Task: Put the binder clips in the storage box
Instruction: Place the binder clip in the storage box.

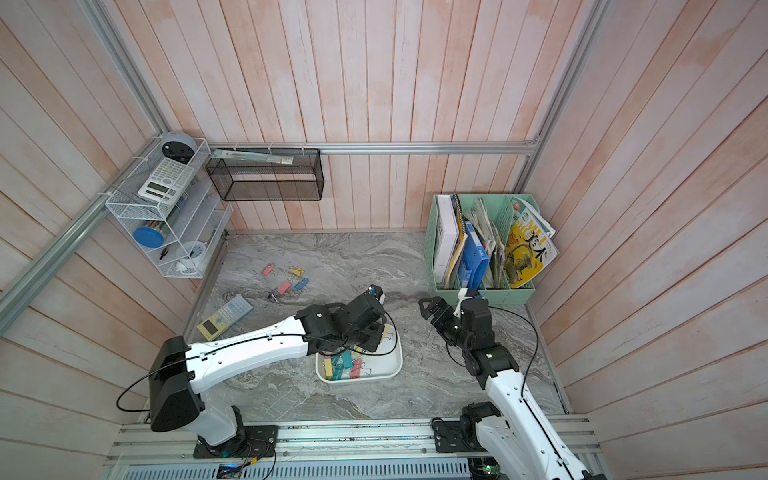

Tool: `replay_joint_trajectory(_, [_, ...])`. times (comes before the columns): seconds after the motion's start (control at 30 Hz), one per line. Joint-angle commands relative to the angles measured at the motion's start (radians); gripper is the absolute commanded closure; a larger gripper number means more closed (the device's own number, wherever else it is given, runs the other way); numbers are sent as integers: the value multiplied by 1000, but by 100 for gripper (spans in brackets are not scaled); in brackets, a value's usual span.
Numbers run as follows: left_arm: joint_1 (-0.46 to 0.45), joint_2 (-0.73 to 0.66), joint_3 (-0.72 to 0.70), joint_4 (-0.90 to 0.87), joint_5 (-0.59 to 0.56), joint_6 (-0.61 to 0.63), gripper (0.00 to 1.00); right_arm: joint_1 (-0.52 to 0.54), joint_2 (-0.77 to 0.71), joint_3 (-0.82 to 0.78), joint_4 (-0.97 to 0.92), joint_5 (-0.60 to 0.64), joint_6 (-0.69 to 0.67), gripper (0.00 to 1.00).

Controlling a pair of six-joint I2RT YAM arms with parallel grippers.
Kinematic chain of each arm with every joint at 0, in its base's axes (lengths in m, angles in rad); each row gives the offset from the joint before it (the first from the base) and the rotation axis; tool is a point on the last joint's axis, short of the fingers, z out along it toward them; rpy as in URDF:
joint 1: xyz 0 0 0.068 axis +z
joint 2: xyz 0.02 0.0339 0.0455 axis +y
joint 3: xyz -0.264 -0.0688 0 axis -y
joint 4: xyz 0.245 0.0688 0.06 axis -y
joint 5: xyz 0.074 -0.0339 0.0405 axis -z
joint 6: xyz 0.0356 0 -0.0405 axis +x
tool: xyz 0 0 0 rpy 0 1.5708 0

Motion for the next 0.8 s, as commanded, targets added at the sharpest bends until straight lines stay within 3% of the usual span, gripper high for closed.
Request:
replay_joint_trajectory(0.0, [-9, 84, 11, 15, -68, -46, 100, -13, -60, -17, -32, 21, 35, 2])
replay_joint_trajectory(0.27, [-10, 250, 5, 50, -212, -83, 100, -14, -71, 9, -95, -21, -7, 2])
replay_joint_trajectory(0.53, [-22, 265, -9, -49, -440, -149, 97, -14, -50, 15, -72, -33, -10, 3])
replay_joint_trajectory(0.63, [-24, 264, -15, -57, -441, -136, 88, -14, -37, 15, -63, -41, -6, 2])
replay_joint_trajectory(0.77, [-24, 246, -23, -11, -361, -121, 72, -14, -32, 22, -60, -52, -5, 3])
